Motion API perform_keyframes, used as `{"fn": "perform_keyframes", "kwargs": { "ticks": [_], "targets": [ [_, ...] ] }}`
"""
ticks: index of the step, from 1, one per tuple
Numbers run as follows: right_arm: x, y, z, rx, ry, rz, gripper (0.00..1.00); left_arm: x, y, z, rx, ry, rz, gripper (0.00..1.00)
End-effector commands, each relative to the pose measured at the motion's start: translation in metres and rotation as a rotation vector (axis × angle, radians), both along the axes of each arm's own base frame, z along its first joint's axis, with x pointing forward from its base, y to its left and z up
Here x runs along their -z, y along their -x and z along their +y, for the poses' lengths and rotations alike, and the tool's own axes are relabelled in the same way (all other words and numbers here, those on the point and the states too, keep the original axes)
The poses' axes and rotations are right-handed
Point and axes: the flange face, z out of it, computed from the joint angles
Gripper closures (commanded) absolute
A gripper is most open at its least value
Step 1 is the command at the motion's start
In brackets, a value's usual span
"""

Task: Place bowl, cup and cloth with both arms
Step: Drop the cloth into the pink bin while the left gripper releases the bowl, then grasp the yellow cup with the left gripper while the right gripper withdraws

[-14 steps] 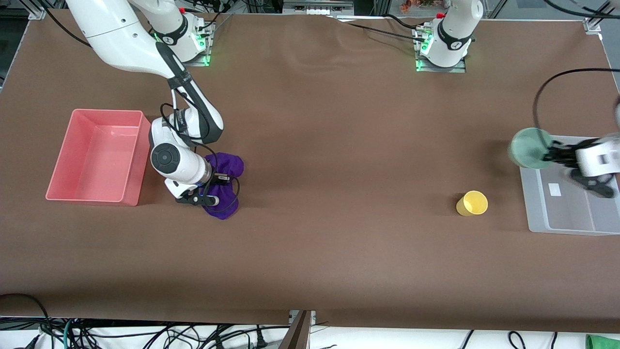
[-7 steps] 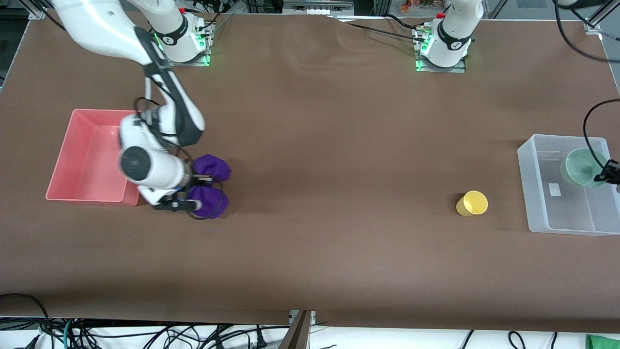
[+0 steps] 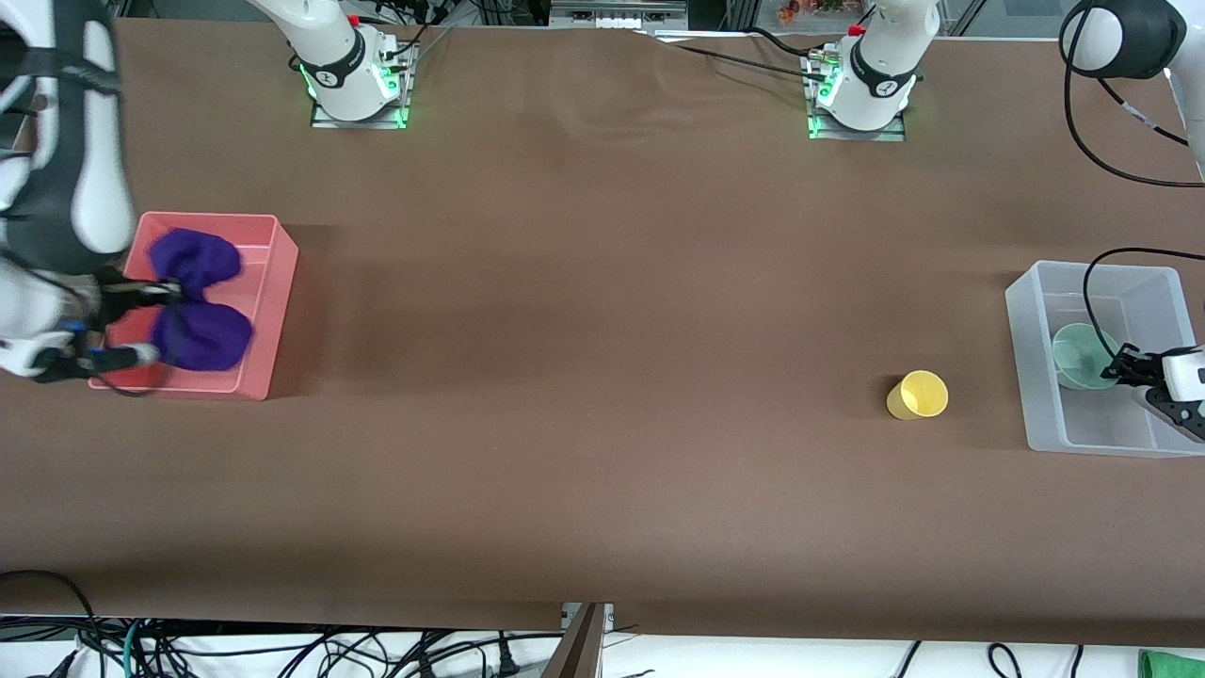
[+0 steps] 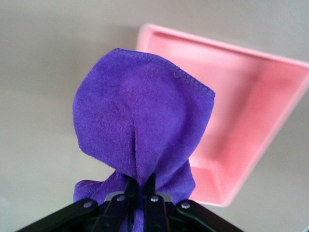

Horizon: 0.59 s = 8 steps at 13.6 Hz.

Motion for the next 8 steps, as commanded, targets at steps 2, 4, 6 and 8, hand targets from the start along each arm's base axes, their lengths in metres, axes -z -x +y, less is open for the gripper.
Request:
{"fn": "perform_keyframes", "kwargs": {
  "ticks": [2,4,6,8],
  "targets": [
    [0.036,0.029,-0.051,0.044,-0.014,0.066,1.00,-0.112,-0.012,-0.023,0.047,-0.016,-0.046,0.00],
    [0.073,0.044,-0.067,0.052,-0.012,0.065,1.00,-0.171,-0.027,-0.068,0.028,-0.036,-0.114,0.00],
    [0.116,0.064,-0.078,0.053,-0.006,0.045,1.00,-0.179,-0.043,-0.138,-0.077,-0.010,-0.070,0.00],
    [0.141,0.075,-0.082,0.048,0.002,0.020,1.00,-0.158,-0.052,-0.211,-0.208,0.017,-0.012,0.00]
  ]
}}
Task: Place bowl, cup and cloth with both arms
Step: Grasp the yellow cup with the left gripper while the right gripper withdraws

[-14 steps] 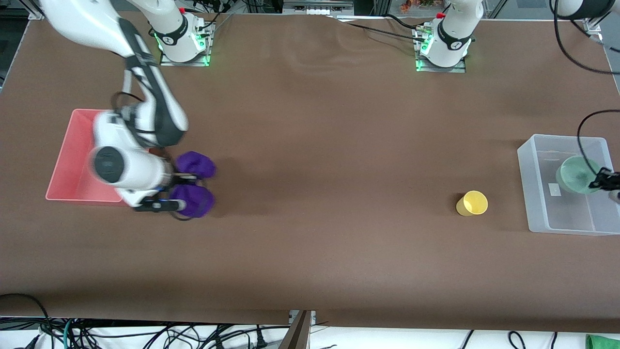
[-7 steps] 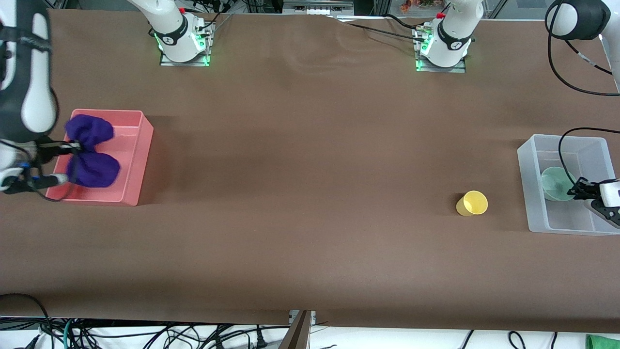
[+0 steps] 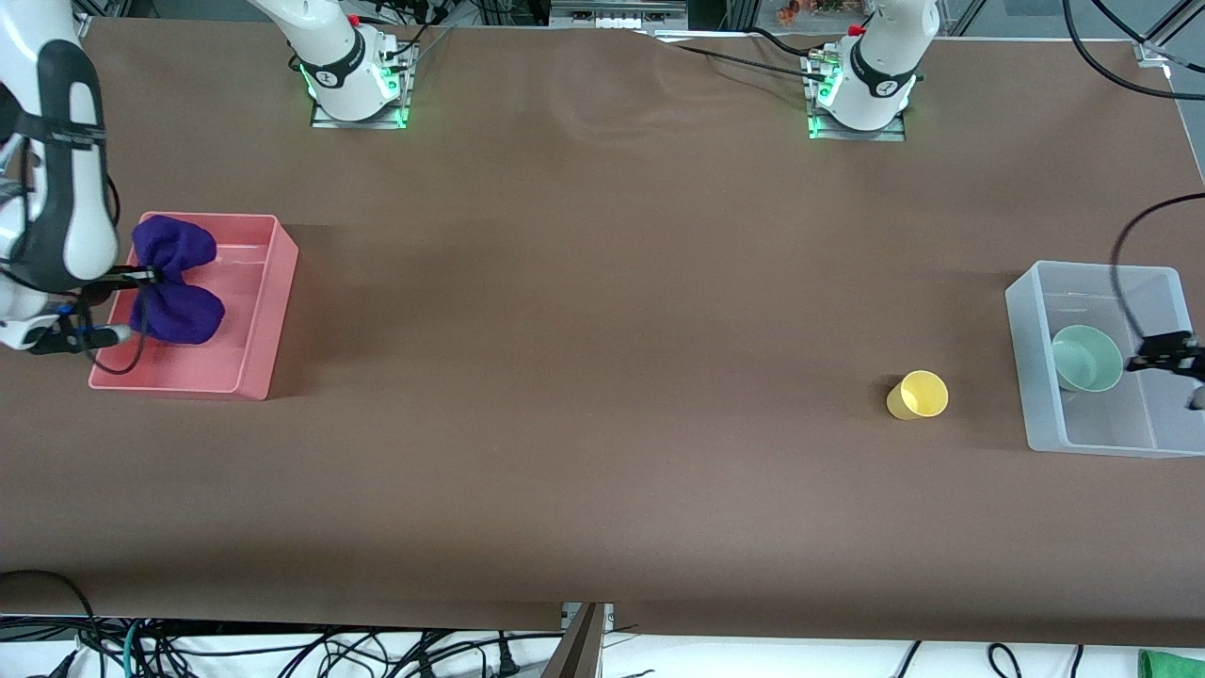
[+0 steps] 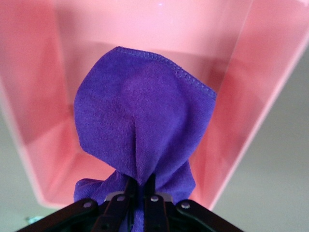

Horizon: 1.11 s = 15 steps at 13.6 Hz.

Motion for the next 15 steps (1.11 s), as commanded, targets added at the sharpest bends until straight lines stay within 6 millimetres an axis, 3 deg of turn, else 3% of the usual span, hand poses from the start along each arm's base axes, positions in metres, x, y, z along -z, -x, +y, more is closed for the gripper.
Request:
{"fn": "perform_keyframes", "kwargs": {
  "ticks": [1,2,3,5,6,7,9,10,12,15],
  "targets": [
    [0.020,0.019,-0.003,-0.010,-0.014,-0.028,1.00,0.045,-0.005,-0.073,-0.140,0.043,0.071,0.00],
    [0.021,0.020,-0.005,-0.006,-0.013,-0.028,0.55,0.059,-0.005,-0.094,-0.156,0.070,0.066,0.00],
    [0.015,0.018,-0.005,-0.004,-0.016,-0.035,0.01,0.074,-0.005,-0.104,-0.185,0.089,0.048,0.00],
    [-0.017,0.006,0.001,0.007,-0.041,-0.070,0.00,0.111,0.000,-0.113,-0.208,0.127,0.009,0.01],
    [-0.041,-0.005,0.006,0.018,-0.066,-0.080,0.00,0.132,0.006,-0.113,-0.215,0.135,0.003,0.13],
    [-0.067,-0.016,0.013,0.026,-0.086,-0.077,0.00,0.147,0.012,-0.119,-0.218,0.134,0.001,0.35],
    [-0.122,-0.042,0.048,-0.035,-0.110,-0.091,0.00,0.171,0.019,-0.125,-0.219,0.137,0.026,0.65],
    [-0.150,-0.050,0.068,-0.069,-0.122,-0.109,0.00,0.177,0.019,-0.125,-0.220,0.139,0.032,0.76],
    [-0.186,-0.056,0.108,-0.051,-0.101,-0.157,0.00,0.182,0.019,-0.125,-0.225,0.142,0.038,1.00],
    [-0.233,-0.050,0.180,-0.043,-0.079,-0.215,0.00,0.165,0.016,-0.117,-0.238,0.140,0.028,1.00]
  ]
}}
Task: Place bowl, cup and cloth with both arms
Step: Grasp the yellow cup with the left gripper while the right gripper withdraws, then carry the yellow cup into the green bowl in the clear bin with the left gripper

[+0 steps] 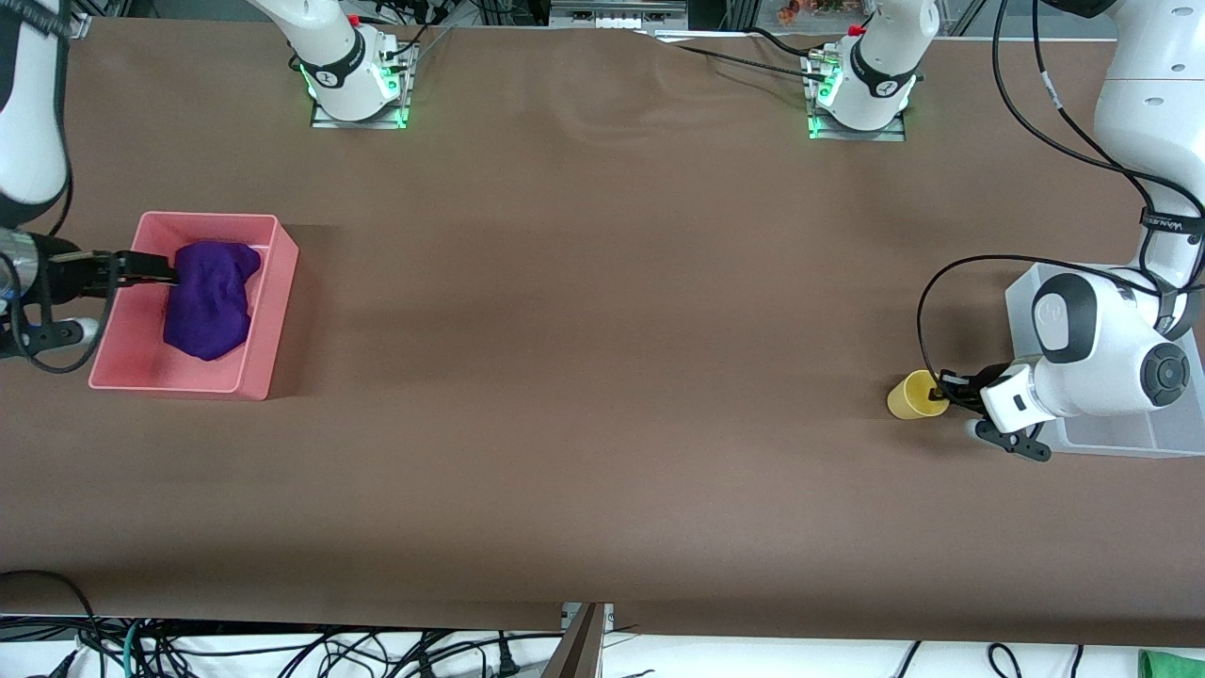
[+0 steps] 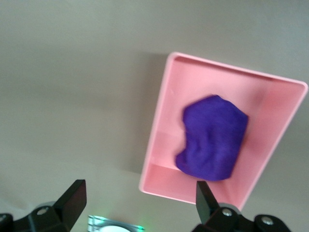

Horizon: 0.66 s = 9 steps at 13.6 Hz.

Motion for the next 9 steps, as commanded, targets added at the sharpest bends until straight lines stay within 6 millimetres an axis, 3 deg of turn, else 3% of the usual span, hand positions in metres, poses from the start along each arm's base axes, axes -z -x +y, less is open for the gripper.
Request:
{"fn": "perform_keyframes", "kwargs": {
  "ticks": [1,4,6,8,9],
  "targets": [
    [-0.042,0.009,0.043,-0.017,0.006,-0.040,0.00,-0.041,-0.003,0.011,-0.028,0.006,-0.003,1.00],
    [-0.088,0.010,0.045,-0.037,0.046,-0.129,0.00,-0.119,-0.010,0.063,-0.051,0.011,0.062,1.00],
    [-0.101,0.015,0.041,-0.040,0.048,-0.149,0.00,-0.166,-0.007,0.098,-0.056,-0.024,0.089,1.00],
    [-0.106,0.016,0.035,-0.045,0.077,-0.172,0.00,-0.188,0.007,0.143,0.009,-0.039,0.096,1.00],
    [-0.105,0.018,0.034,-0.028,0.080,-0.154,0.00,-0.185,0.023,0.185,0.092,-0.067,0.096,1.00]
  ]
}}
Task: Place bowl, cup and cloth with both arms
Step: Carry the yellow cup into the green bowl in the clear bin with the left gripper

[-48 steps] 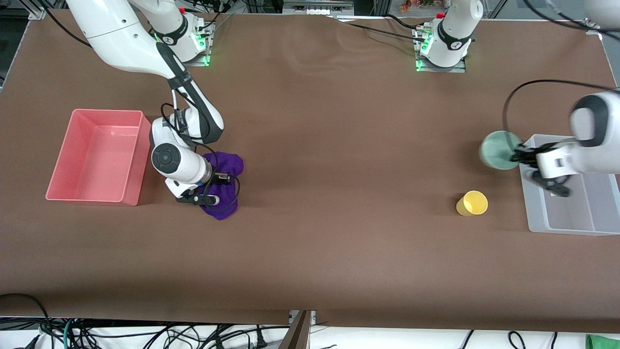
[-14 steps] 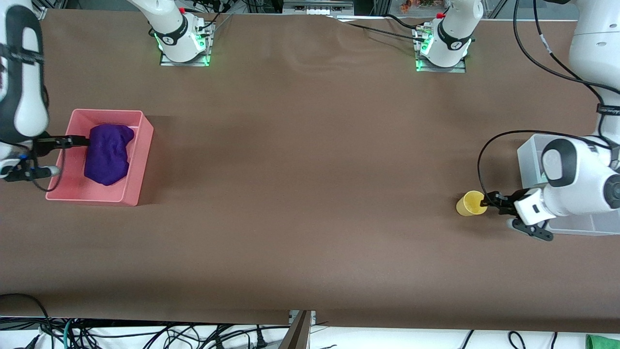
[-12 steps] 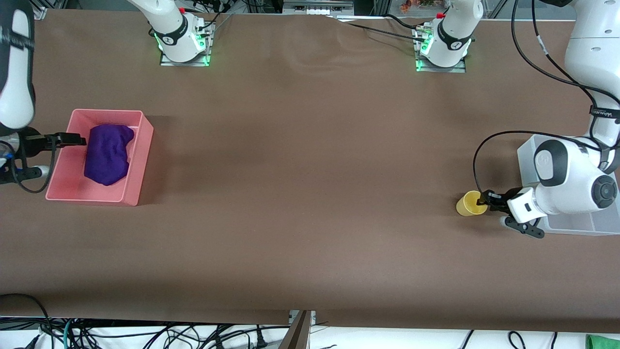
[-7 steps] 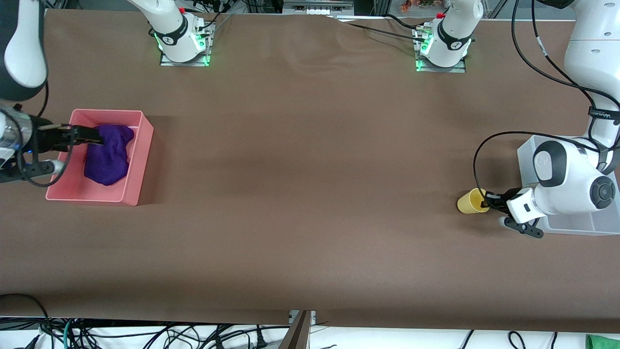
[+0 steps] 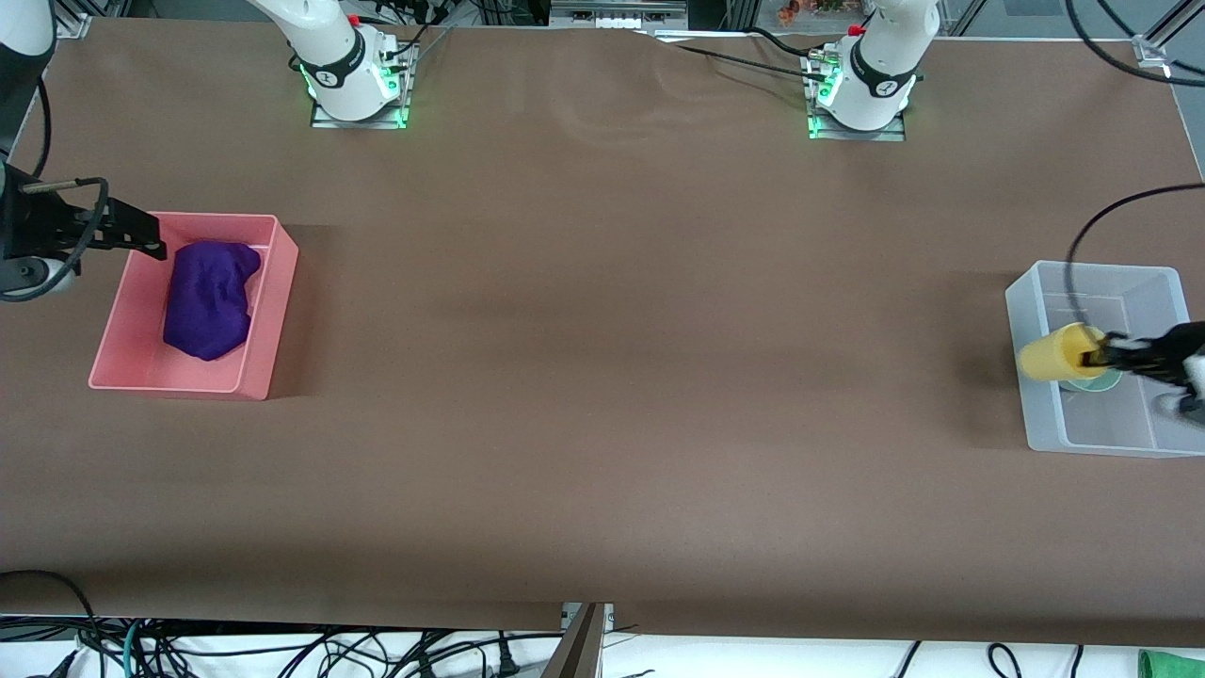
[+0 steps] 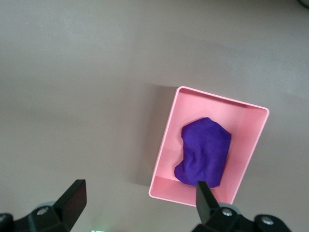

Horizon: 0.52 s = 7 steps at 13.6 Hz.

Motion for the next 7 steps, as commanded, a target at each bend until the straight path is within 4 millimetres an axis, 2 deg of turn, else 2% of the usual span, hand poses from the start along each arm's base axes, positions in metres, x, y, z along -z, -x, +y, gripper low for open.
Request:
{"fn": "perform_keyframes", "kwargs": {
  "ticks": [1,2,4,6,7],
  "targets": [
    [0.001,0.007,-0.003,0.021,0.010,0.039,0.00,0.009,0.025,0.073,0.155,-0.044,0.021,1.00],
    [0.004,0.009,-0.007,0.077,0.013,0.053,0.00,0.020,0.029,0.091,0.160,-0.049,0.010,1.00],
    [0.008,0.012,-0.006,0.135,0.020,0.068,0.00,0.070,0.043,0.112,0.152,-0.052,-0.005,1.00],
    [0.010,0.009,-0.002,0.121,0.026,0.069,0.00,0.115,0.050,0.116,0.150,-0.065,-0.047,1.00],
    [0.010,0.009,0.000,0.112,0.028,0.069,0.00,0.129,0.056,0.127,0.137,-0.072,-0.068,1.00]
  ]
}}
